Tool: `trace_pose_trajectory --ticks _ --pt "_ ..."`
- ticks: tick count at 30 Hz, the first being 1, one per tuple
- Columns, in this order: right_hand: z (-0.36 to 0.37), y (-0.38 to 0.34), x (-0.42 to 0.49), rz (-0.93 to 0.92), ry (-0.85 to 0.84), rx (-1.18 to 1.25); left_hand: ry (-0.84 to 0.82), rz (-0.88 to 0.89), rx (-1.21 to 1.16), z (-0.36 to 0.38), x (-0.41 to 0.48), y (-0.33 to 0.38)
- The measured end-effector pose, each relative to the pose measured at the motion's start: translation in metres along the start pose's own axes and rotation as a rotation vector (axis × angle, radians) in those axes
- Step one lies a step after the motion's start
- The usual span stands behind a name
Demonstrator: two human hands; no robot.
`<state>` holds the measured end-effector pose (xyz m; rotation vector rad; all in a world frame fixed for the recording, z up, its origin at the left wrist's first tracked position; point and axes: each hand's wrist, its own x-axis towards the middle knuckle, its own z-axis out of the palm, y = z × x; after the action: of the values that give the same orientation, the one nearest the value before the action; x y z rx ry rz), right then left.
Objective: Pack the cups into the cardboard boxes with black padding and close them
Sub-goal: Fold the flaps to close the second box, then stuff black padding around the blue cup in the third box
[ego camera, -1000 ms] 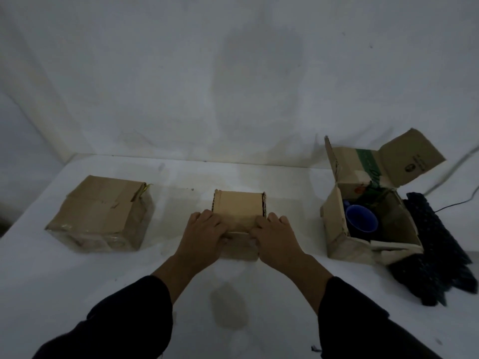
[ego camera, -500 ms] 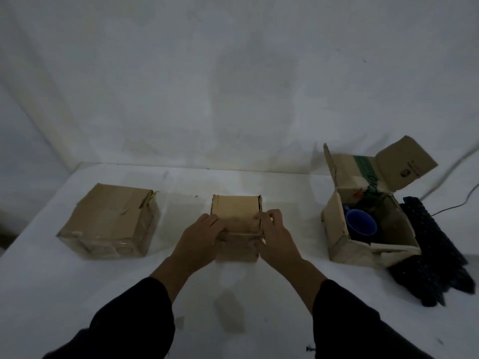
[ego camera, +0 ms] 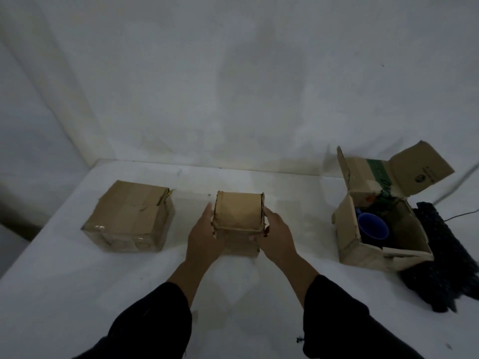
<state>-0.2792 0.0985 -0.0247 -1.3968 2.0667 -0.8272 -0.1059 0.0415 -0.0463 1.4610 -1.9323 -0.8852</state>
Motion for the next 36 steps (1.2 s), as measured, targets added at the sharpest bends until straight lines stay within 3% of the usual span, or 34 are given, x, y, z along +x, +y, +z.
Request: trace_pose_trajectory --ticks 10,17,20,23,36 --pt "0.004 -0.003 0.001 0.008 -0.028 0.006 0.002 0.030 0.010 -0.009 -0.002 0.005" --pt "-0.021 -0.008 -0.010 -0.084 -0.082 -0.264 -0.019 0.194 0.274 -0.009 -0.011 0.034" --pt "-0.040 -0.011 -0.016 -0.144 -0.041 -0.438 -0.078 0.324 0.426 -0.004 -0.007 0.058" --pt "-0.060 -0.009 -0.024 -0.146 -0.010 -0.563 -0.204 0.322 0.615 0.005 -0.010 0.084" --pt "-0.161 0.045 -0.070 0.019 0.153 -0.679 -0.309 0.529 0.722 0.072 -0.037 0.186"
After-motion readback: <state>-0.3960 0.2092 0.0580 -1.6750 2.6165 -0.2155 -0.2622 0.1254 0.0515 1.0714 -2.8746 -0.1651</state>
